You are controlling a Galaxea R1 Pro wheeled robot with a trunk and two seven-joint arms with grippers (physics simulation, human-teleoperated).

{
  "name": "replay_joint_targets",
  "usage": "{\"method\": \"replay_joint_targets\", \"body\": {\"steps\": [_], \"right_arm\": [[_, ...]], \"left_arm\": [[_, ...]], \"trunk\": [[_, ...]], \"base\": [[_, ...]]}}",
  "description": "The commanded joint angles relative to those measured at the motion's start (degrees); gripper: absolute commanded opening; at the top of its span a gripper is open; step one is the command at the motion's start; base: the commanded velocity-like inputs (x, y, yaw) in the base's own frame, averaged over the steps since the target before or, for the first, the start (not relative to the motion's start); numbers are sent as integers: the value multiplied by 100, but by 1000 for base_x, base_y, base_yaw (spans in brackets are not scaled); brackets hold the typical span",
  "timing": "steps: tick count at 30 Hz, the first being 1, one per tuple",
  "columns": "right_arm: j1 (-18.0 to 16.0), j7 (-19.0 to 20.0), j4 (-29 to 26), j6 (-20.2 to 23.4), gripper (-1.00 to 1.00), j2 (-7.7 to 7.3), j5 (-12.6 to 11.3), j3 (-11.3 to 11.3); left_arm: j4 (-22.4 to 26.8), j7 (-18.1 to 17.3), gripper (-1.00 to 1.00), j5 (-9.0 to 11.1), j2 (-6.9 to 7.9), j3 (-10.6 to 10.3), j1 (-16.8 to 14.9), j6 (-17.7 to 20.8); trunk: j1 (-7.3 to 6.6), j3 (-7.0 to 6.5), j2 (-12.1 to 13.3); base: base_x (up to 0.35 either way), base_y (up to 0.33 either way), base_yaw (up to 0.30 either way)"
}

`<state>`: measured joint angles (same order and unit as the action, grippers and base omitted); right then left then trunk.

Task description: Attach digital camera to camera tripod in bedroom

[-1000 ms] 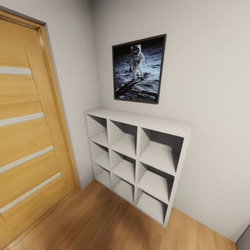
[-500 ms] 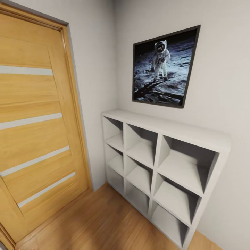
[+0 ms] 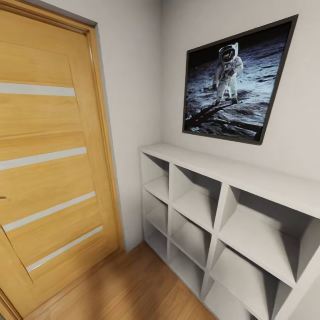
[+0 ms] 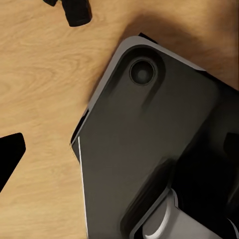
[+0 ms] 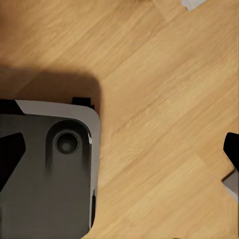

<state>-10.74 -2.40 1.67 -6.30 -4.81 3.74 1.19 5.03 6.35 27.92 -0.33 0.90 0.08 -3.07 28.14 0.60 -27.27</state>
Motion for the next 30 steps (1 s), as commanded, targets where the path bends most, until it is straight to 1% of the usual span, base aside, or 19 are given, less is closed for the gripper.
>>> {"method": "replay_joint_targets", "body": {"steps": [1,4,9,22,30], "right_arm": [[-7,-22,16,-29,100,3,50,14],[-7,-18,13,-29,100,5,73,24],[-7,-16,10,-31,100,1,99,35],[-7,27,9,-36,100,-20,110,48],[-7,29,9,-37,100,11,108,42]], "left_arm": [[7,21,100,3,-2,7,1,-10],[7,21,100,2,-2,0,1,-18],[7,19,100,-4,-5,-14,1,-62],[7,24,100,-7,-9,-1,1,-80],[5,24,100,-33,-11,-22,1,-62]], "trunk": [[6,6,-6],[6,6,-6],[6,6,-6],[6,6,-6],[6,6,-6]], "base": [[320,-32,17],[283,-53,11],[106,-24,4],[9,-2,0],[39,-26,0]]}}
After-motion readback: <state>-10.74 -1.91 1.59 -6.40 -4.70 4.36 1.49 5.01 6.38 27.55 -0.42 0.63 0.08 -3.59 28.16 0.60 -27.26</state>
